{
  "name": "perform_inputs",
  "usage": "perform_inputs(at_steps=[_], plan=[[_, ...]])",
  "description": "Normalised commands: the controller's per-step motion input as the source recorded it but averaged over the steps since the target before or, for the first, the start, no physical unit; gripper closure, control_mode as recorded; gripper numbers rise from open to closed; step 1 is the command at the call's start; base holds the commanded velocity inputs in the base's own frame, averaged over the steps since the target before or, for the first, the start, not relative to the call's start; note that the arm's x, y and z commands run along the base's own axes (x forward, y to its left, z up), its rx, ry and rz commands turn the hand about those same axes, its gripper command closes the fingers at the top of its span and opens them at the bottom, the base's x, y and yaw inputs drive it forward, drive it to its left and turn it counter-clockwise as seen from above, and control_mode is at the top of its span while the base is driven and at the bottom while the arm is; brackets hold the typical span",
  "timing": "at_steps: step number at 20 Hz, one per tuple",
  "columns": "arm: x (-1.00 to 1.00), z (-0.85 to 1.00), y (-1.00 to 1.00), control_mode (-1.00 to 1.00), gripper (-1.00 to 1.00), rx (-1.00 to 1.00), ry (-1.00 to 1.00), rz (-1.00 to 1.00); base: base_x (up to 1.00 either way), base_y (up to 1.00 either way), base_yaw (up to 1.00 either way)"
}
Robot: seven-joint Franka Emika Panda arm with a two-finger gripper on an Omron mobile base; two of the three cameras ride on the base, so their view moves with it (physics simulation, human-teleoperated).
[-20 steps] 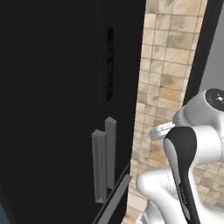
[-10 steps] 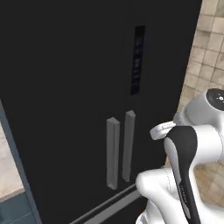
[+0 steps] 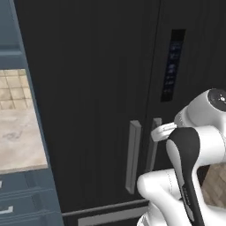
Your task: Navigate to the fridge.
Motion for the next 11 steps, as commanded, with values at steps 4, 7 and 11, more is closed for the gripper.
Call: perform_inputs(at_steps=[4,7,11], plan=[[0.00,0.00,0.00,1.00,-1.00,0.00,0.00,0.00,1.00,-0.75,0.36],[0.00,0.00,0.00,1.00,-1.00,0.00,0.00,0.00,1.00,-0.18,0.12],[0.00,0.00,0.00,1.00,-1.00,0.00,0.00,0.00,0.99,0.45,-0.43]])
